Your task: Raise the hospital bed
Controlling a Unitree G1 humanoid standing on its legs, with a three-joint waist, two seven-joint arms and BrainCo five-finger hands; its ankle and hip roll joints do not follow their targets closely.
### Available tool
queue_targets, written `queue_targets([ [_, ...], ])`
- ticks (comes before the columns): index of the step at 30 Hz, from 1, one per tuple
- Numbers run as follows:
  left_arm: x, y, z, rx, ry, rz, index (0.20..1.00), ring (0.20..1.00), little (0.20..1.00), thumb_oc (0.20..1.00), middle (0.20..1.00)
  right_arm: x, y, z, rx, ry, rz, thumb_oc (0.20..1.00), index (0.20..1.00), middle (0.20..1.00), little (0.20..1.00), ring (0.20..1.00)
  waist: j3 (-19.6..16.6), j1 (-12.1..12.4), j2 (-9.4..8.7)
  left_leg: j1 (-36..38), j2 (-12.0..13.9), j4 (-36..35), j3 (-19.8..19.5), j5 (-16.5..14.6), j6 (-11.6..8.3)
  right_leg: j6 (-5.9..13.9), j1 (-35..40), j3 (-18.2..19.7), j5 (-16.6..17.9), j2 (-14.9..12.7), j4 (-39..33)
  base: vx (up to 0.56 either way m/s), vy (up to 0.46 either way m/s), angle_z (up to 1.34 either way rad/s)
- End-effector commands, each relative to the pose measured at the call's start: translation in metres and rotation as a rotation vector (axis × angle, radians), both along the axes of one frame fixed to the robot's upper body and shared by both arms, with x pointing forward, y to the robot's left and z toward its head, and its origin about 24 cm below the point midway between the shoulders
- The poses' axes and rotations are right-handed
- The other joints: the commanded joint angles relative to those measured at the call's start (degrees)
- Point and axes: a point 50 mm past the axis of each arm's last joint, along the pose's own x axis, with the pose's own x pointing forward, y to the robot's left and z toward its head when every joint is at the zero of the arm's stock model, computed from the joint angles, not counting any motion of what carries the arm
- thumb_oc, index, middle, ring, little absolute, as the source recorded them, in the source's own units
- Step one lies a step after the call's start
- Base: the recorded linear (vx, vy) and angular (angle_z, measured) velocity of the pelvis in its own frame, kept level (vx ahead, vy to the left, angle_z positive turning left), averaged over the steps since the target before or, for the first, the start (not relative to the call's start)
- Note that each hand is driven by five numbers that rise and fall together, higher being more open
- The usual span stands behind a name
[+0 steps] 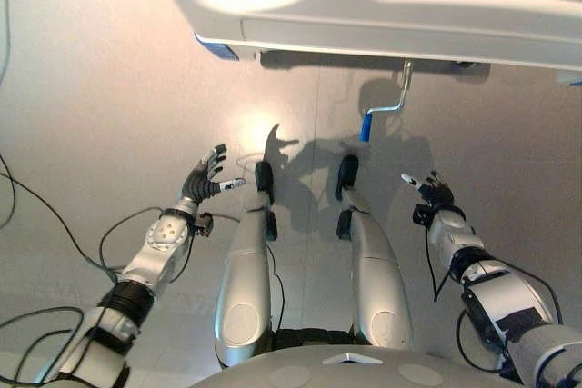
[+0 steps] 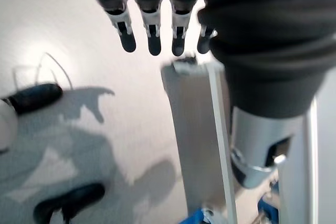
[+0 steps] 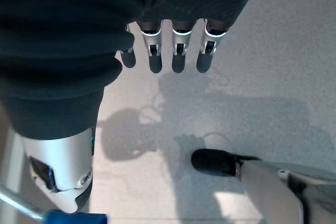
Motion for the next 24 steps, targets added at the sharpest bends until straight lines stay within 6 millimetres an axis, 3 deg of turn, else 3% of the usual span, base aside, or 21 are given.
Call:
queue_targets([
  [1, -0.012, -0.005, -0.020, 0.086, 0.058, -0.035, 1.000, 1.000, 1.000, 1.000, 1.000, -0.030, -0.029, -0.010, -0.078, 0.045, -0.040, 1.000, 1.000, 1.000, 1.000, 1.000, -3.14, -1.16, 2.06, 2.26, -1.12, -1.88, -2.60, 1.55, -0.02, 4.36, 6.28, -2.85, -3.48, -1.27, 1.20, 0.14, 0.009, 0.10],
  [6, -0.048, 0.006, -0.068, 0.120, 0.298, 0.039, 1.000, 1.000, 1.000, 1.000, 1.000, -0.070, -0.029, -0.037, -0.071, 0.168, -0.011, 1.000, 1.000, 1.000, 1.000, 1.000, -8.93, -1.29, 1.32, 9.66, -0.72, -4.98, -2.83, 1.68, -0.43, 4.99, 14.19, -3.65, -3.66, -0.90, -2.40, 0.12, -0.005, 0.03],
  [7, -0.048, 0.006, -0.068, 0.120, 0.298, 0.039, 1.000, 1.000, 1.000, 1.000, 1.000, -0.070, -0.029, -0.037, -0.072, 0.167, -0.011, 1.000, 1.000, 1.000, 1.000, 1.000, -9.03, -1.33, 1.31, 9.56, -0.76, -5.16, -2.85, 1.92, -0.42, 4.97, 14.11, -3.69, -3.46, -0.91, -2.58, 0.08, -0.002, 0.01],
  [9, -0.073, 0.015, -0.093, 0.162, 0.449, 0.099, 1.000, 1.000, 1.000, 1.000, 1.000, -0.091, -0.020, -0.053, -0.067, 0.253, 0.059, 1.000, 1.000, 1.000, 1.000, 1.000, -12.51, -1.65, 0.65, 13.92, -0.41, -6.89, -2.63, 1.79, -0.47, 5.22, 18.41, -4.14, -3.69, -0.70, -4.52, 0.09, -0.002, 0.01],
  [12, -0.101, 0.025, -0.111, 0.189, 0.574, 0.168, 1.000, 1.000, 1.000, 1.000, 1.000, -0.112, -0.010, -0.066, -0.057, 0.317, 0.125, 1.000, 1.000, 1.000, 1.000, 1.000, -16.77, -2.08, 0.30, 18.57, 0.15, -9.71, -2.21, 2.08, -0.51, 5.41, 22.14, -4.54, -3.82, -0.39, -6.09, 0.10, 0.009, -0.02],
  [14, -0.110, 0.027, -0.115, 0.186, 0.602, 0.192, 1.000, 1.000, 1.000, 1.000, 1.000, -0.114, -0.004, -0.067, -0.046, 0.307, 0.147, 1.000, 1.000, 1.000, 1.000, 1.000, -18.19, -2.31, 0.15, 20.06, 0.30, -10.69, -2.08, 2.27, -0.55, 5.44, 23.28, -4.51, -3.89, -0.22, -6.52, 0.08, 0.014, -0.04],
  [16, -0.125, 0.023, -0.125, 0.184, 0.670, 0.210, 1.000, 1.000, 1.000, 1.000, 1.000, -0.130, 0.004, -0.075, -0.036, 0.352, 0.189, 1.000, 1.000, 1.000, 1.000, 1.000, -21.49, -2.59, 0.04, 24.34, 0.28, -13.46, -1.39, 2.21, -0.55, 5.76, 26.87, -4.67, -4.11, 0.10, -8.17, 0.09, 0.021, -0.02],
  [24, -0.139, 0.006, -0.136, 0.150, 0.748, 0.192, 1.000, 1.000, 1.000, 1.000, 1.000, -0.173, 0.011, -0.096, 0.022, 0.538, 0.168, 1.000, 1.000, 1.000, 1.000, 1.000, -27.11, -2.78, 0.52, 30.83, -0.15, -17.98, -0.93, 1.89, -0.33, 6.06, 32.44, -4.62, -4.38, 0.66, -11.32, 0.04, 0.014, 0.00],
])
